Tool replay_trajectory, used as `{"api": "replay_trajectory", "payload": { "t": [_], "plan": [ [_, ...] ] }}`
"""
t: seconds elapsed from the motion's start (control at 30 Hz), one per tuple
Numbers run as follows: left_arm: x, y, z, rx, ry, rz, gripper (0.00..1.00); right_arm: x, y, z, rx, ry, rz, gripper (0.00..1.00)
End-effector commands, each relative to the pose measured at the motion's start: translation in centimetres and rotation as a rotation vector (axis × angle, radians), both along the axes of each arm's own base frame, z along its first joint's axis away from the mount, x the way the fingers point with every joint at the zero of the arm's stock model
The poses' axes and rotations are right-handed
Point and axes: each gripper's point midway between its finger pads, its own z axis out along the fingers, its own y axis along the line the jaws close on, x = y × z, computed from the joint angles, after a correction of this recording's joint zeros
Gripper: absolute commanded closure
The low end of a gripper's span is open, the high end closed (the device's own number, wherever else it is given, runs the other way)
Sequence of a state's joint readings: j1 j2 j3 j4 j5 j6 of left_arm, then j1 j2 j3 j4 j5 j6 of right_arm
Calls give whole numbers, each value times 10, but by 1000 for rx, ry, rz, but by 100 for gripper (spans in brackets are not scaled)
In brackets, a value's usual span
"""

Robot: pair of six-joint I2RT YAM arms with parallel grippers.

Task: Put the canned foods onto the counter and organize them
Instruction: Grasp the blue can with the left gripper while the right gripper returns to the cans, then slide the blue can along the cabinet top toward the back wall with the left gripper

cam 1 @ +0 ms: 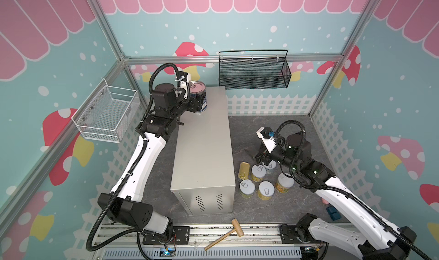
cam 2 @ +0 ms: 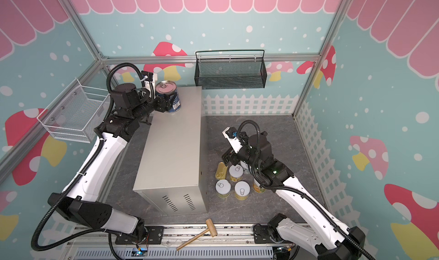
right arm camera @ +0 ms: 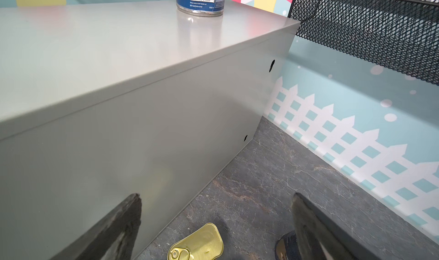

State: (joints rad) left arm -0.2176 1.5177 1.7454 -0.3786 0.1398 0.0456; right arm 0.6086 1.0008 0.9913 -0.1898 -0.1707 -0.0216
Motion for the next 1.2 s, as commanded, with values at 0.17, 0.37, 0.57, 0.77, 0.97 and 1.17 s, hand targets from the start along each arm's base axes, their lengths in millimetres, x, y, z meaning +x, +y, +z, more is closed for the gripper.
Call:
{"api": "replay_trajectory", "payload": {
  "t": [0.17, 0.37, 0.57, 0.77, 0.97, 1.17],
  "plan": [
    [26, 19, 47, 11, -176, 6, 22, -4, -9, -4, 6, -1, -28, 1],
    [43, 27, 44, -5, -171, -4, 22, -6, -14, -8, 5, 10, -50, 1],
    [52, 23, 42, -34, -171, -43, 22, -6, -17, -11, -3, 17, -64, 1],
    [58, 17, 41, -65, -160, -74, 22, -5, -19, -10, -4, 12, -73, 1],
    [60, 18, 40, -66, -156, -70, 22, -5, -19, -10, -7, 10, -78, 1],
    [59, 18, 38, -56, -148, -67, 18, 0, -19, -9, -7, 12, -94, 1]
  ]
}}
